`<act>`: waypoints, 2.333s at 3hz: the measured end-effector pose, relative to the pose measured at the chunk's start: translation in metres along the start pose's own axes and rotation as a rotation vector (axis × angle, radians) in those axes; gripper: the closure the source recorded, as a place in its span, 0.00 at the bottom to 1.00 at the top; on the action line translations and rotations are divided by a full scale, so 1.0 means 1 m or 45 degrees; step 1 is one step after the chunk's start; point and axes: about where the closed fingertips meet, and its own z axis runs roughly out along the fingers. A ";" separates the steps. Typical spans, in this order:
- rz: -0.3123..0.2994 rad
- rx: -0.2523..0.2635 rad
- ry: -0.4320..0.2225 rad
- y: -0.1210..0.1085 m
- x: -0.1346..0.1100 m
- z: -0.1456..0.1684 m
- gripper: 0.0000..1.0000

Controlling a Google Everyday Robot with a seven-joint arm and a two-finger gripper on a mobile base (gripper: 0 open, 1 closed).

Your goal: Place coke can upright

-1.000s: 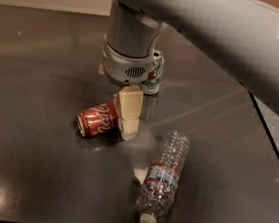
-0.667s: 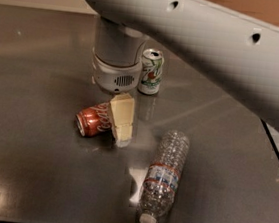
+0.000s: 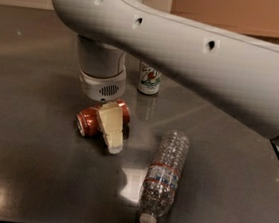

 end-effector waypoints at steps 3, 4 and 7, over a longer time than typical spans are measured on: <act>0.041 -0.019 0.006 -0.013 -0.007 0.005 0.41; 0.045 -0.014 -0.021 -0.013 -0.011 0.000 0.65; 0.154 0.098 -0.477 -0.013 -0.001 -0.070 1.00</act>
Offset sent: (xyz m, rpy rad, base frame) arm 0.0120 0.0087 -0.0100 -0.0430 0.0261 -0.0501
